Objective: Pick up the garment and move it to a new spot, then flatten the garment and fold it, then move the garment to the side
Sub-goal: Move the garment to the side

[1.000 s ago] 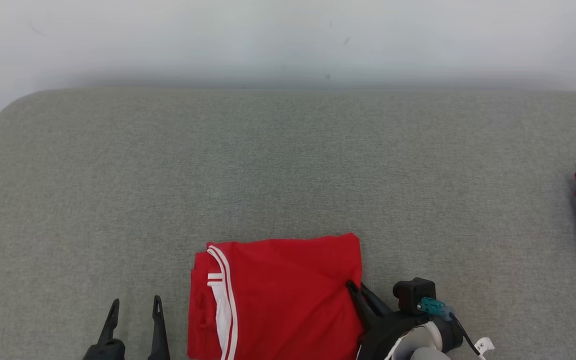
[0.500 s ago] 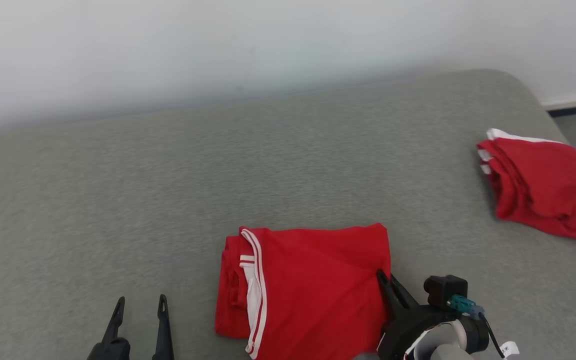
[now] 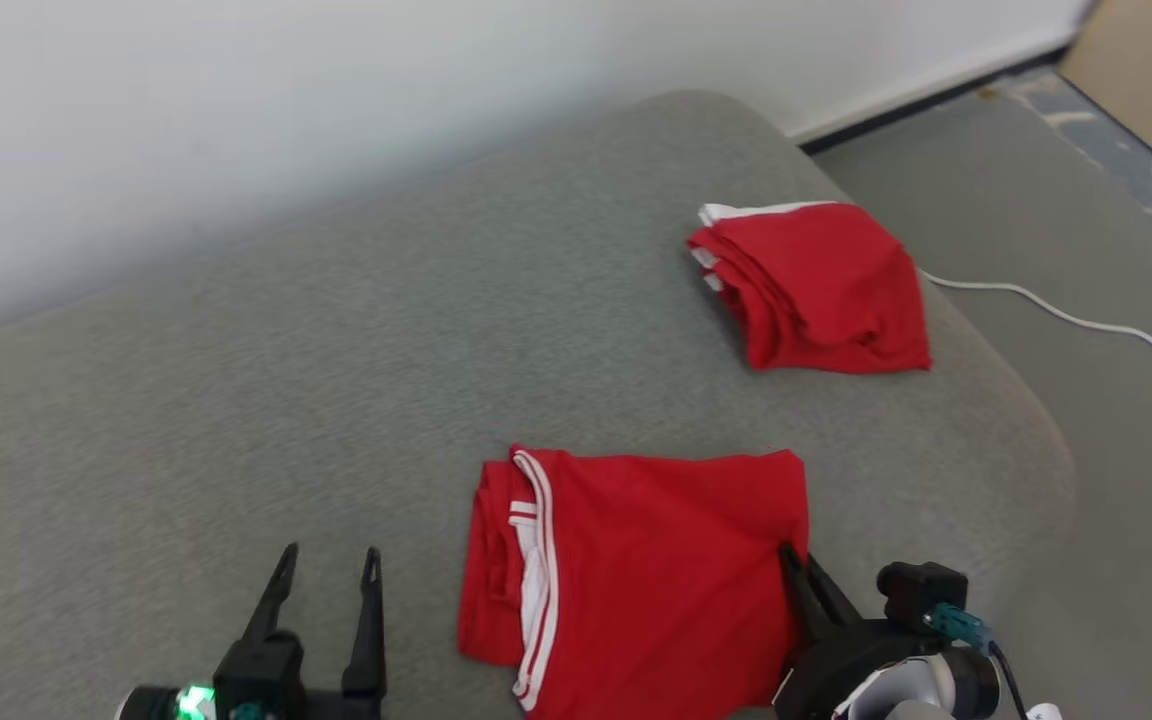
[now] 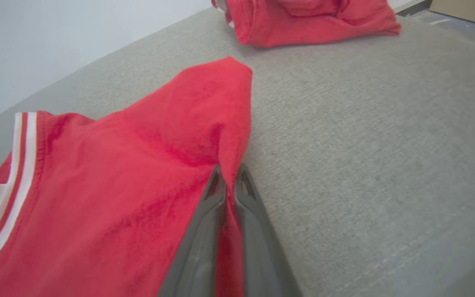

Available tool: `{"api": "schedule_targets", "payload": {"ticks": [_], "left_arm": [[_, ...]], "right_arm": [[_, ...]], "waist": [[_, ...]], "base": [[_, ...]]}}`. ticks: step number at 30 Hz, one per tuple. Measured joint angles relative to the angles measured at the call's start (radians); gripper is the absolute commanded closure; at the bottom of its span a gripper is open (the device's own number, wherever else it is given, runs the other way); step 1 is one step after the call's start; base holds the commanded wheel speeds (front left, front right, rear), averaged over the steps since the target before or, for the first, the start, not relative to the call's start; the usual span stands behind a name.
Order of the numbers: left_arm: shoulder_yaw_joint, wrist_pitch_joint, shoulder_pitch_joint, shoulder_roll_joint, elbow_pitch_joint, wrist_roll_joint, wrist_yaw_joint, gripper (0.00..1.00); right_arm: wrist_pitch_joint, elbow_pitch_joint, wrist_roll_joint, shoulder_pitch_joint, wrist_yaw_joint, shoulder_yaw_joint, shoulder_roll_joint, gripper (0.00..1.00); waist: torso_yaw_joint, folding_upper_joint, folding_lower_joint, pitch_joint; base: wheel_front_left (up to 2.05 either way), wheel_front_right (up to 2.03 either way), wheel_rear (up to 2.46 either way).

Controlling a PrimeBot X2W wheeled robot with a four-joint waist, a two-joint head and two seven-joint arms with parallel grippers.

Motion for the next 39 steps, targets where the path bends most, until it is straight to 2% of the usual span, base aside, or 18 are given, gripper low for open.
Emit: {"api": "schedule_targets", "payload": {"ticks": [6, 13, 25, 35, 39], "left_arm": [[-0.048, 0.0, -0.057, -0.001, 0.039, 0.007, -0.024, 0.0], [-0.07, 0.0, -0.07, -0.001, 0.046, 0.005, -0.029, 0.0], [-0.026, 0.0, 0.007, 0.0, 0.006, -0.003, 0.001, 0.0], [-0.028, 0.0, -0.005, 0.001, 0.0, 0.012, -0.014, 0.0], [-0.029, 0.0, -0.02, 0.004, -0.001, 0.018, -0.014, 0.0]], "right_arm": [[0.0, -0.041, -0.008, 0.039, 0.0, -0.056, -0.001, 1.0], [0.0, -0.05, -0.016, 0.057, 0.0, -0.067, 0.0, 1.0], [0.0, -0.08, -0.068, -0.034, 0.0, -0.005, -0.003, 1.0], [0.023, -0.106, -0.115, -0.268, 0.0, 0.078, -0.039, 1.0], [0.037, -0.08, -0.144, -0.377, 0.0, 0.079, -0.083, 1.0]], "waist": [[-0.079, -0.0001, 0.0, 0.024], [-0.101, 0.0, 0.0, 0.041], [-0.076, 0.0, 0.0, 0.029], [0.007, 0.0, 0.0, 0.059], [0.043, 0.0, 0.0, 0.077]], "base": [[0.0, 0.0, 0.0], [0.0, 0.0, 0.0], [0.0, 0.0, 0.0], [0.0, 0.0, 0.0], [0.0, 0.0, 0.0]]}}
